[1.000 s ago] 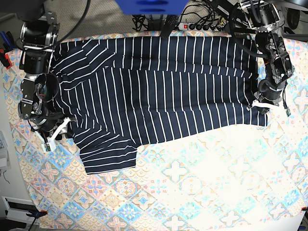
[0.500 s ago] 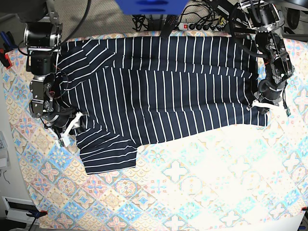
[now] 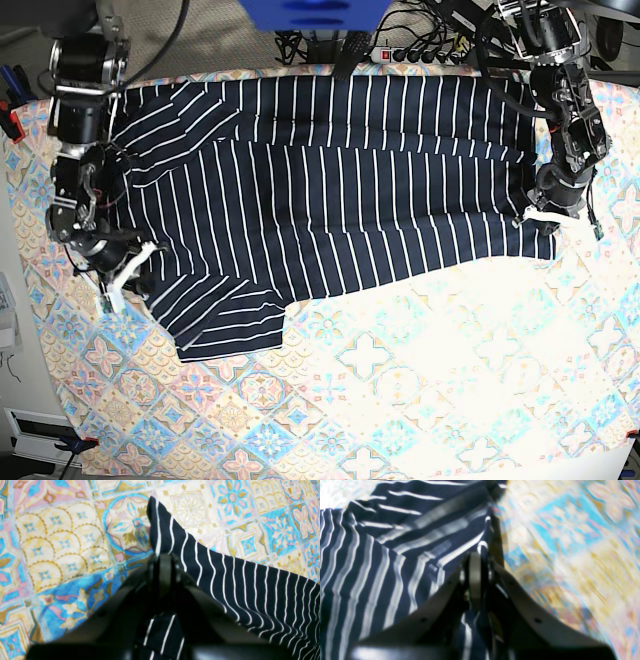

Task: Fold the T-shirt properly
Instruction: 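Lift the hem edges and fold them toward the collar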

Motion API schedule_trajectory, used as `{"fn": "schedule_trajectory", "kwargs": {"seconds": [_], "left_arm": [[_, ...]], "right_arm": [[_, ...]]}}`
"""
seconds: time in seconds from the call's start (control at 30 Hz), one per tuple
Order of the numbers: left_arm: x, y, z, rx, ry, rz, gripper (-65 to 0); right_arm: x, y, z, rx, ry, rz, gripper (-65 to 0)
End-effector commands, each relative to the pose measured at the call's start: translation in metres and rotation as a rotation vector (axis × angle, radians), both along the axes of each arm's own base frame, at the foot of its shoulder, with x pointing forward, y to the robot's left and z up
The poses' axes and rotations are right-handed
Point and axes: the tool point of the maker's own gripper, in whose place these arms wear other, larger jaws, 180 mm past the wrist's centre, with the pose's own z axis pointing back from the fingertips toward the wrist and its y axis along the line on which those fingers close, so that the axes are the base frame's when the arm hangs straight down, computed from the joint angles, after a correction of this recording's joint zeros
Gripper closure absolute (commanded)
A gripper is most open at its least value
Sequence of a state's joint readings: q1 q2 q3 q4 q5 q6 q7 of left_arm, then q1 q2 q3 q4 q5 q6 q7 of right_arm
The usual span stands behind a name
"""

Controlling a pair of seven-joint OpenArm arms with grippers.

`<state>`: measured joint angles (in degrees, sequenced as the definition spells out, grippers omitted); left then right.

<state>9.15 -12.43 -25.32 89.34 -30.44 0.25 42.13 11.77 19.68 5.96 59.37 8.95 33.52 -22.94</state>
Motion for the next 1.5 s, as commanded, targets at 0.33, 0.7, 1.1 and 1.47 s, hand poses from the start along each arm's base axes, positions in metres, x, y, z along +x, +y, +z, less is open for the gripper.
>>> {"fn": "schedule_trajectory", "kwargs": {"seconds": [0.33,0.7,1.1,1.47], "left_arm": [[-0.012,0.022,0.026,-0.01,-0.096,0.016,0.0],[-0.043,0.029,0.02,0.011,-0.045,0.006,0.0],[-0.07,0.024,0.004,0.012,0.021,-0.037,0.0],[-0.095,0.015,-0.012,-0.003,0.083,-0.072,0.0]], "right_arm": [[-0.02,-0.011,0.038,-0.075,-0.096,0.013,0.0],[-0.066,-0.045,0.046,-0.158,-0.07,-0.042,0.0],[-0.103,-0.074,0.056,-0.071,-0.051,-0.136,0.0],[-0.1,-0.05,0.022,-0.016,0.03,-0.089,0.0]]}}
